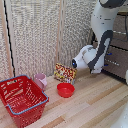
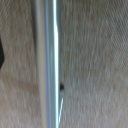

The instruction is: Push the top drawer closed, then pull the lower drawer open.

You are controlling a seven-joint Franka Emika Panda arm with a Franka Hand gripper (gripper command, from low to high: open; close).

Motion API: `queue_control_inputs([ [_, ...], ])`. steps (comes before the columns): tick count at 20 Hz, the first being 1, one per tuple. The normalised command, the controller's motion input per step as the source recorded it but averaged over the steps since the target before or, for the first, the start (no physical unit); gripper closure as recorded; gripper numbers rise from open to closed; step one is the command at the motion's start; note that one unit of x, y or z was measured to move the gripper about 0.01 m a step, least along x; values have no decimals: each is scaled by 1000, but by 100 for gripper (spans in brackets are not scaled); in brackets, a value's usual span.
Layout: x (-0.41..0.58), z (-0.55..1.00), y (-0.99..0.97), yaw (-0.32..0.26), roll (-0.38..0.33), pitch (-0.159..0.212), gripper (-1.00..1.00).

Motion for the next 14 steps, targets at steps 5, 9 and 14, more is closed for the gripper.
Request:
queue_control_inputs([
  [5,251,6,-258,-13,51,70,100],
  [9,189,0,-11,-36,-14,53,100],
  [14,124,-8,6,-58,-38,37,100],
])
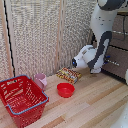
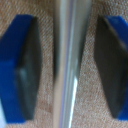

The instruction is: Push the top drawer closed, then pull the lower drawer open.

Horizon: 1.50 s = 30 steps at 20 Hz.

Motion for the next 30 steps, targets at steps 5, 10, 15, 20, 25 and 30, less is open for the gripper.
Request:
queue_control_inputs([
  [5,9,-162,352,-70,0,-2,100],
  [10,-3,-346,690,-63,20,0,100],
  [15,-54,-430,851,1,41,0,100],
  [20,0,-468,746,75,101,32,100],
  [25,2,-476,715,85,112,44,100],
  [30,50,-166,494,73,24,41,-100],
])
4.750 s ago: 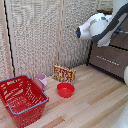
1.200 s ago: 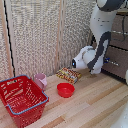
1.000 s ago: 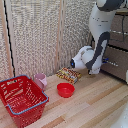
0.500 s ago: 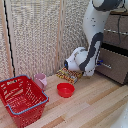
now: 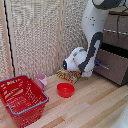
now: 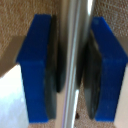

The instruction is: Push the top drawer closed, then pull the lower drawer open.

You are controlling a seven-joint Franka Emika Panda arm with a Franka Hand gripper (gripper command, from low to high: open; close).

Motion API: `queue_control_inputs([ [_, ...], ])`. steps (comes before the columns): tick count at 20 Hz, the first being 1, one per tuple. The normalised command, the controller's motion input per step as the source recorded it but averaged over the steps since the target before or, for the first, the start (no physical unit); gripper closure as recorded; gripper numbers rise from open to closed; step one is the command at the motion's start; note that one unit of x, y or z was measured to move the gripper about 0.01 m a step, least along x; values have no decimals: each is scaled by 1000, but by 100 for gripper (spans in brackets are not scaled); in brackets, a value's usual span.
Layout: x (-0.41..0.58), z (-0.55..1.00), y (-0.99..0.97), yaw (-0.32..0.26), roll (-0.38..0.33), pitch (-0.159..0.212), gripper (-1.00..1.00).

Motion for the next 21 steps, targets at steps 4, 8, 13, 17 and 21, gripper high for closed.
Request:
queue_control_inputs([
  [4,244,274,121,-42,-15,-1,-100],
  [8,290,444,23,-16,12,-4,-100],
  [13,224,226,4,0,10,14,-100],
  [17,176,398,80,-18,-21,1,-100],
  [21,188,578,179,-34,-11,12,-100],
])
